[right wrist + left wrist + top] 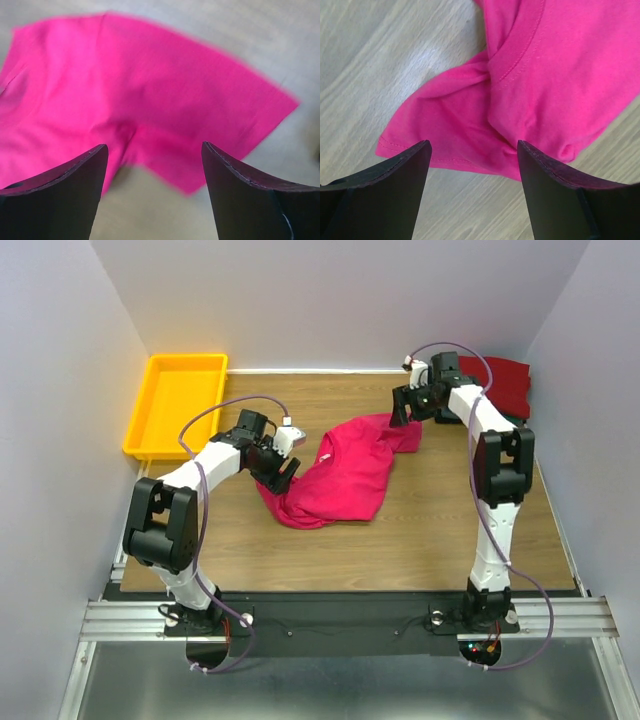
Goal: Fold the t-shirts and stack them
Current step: Flatten the tshirt out
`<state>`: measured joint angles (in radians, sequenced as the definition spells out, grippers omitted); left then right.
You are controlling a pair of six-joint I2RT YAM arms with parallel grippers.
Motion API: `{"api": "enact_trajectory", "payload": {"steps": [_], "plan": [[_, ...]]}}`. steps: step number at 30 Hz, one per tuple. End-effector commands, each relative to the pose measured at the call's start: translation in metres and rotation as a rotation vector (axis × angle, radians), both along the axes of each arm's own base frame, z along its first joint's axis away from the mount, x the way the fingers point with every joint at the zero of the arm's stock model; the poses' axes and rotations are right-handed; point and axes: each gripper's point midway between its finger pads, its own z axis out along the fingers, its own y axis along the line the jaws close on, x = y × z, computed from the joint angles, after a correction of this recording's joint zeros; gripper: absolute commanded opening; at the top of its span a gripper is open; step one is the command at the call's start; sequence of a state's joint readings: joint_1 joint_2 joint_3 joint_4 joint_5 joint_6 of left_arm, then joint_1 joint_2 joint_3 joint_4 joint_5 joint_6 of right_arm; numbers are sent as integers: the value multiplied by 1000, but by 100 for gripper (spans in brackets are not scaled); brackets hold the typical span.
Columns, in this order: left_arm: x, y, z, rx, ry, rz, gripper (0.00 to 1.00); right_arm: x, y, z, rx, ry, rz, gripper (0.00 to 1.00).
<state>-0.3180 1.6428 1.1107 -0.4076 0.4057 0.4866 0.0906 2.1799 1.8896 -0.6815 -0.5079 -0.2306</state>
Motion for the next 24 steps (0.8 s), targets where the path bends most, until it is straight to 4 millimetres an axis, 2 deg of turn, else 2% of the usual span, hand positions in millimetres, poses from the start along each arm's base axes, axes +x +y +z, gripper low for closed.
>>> {"api": "enact_trajectory", "payload": {"steps": [1, 3, 5, 6, 7, 9, 10, 11, 13, 15, 17, 18, 19, 20, 21, 22, 23, 24], "plan": [[13, 3, 15, -14, -21, 59, 80, 49, 13, 12, -8, -126, -35, 81], [14, 10, 10, 22, -5, 80, 79, 60, 24, -7, -22, -117, -18, 81], [14, 19, 4, 51, 18, 103, 79, 60, 27, -23, -57, -111, -2, 80], [15, 22, 3, 58, 23, 106, 79, 57, 25, -37, -74, -84, -5, 79], [15, 25, 0, 70, 31, 105, 79, 57, 25, -39, -82, -83, -7, 77], [16, 35, -7, 102, 48, 125, 79, 46, 18, -55, -111, -40, -10, 69], [16, 37, -9, 105, 54, 130, 79, 41, 15, -53, -126, -38, -13, 67], [17, 40, -11, 108, 64, 132, 79, 26, 12, -66, -144, 5, -3, 62], [13, 48, -27, 130, 121, 135, 74, -1, 3, -77, -195, 53, 37, 58], [9, 55, -34, 143, 161, 136, 66, -26, -6, -87, -243, 123, 63, 54], [6, 60, -41, 160, 177, 128, 61, -49, -16, -87, -295, 166, 90, 45], [4, 65, -43, 175, 188, 128, 54, -75, -25, -96, -332, 229, 133, 44], [1, 68, -47, 189, 193, 119, 51, -86, -32, -96, -366, 247, 150, 39], [0, 72, -49, 202, 196, 117, 46, -92, -37, -82, -391, 220, 180, 37], [-3, 86, -53, 242, 202, 132, 33, -131, -47, -85, -421, 300, 228, 33], [-3, 86, -53, 244, 199, 126, 33, -131, -46, -85, -422, 293, 247, 33], [-4, 91, -54, 254, 201, 129, 28, -145, -49, -82, -426, 311, 269, 33], [-5, 97, -53, 264, 209, 133, 22, -160, -51, -69, -426, 317, 291, 33]]}}
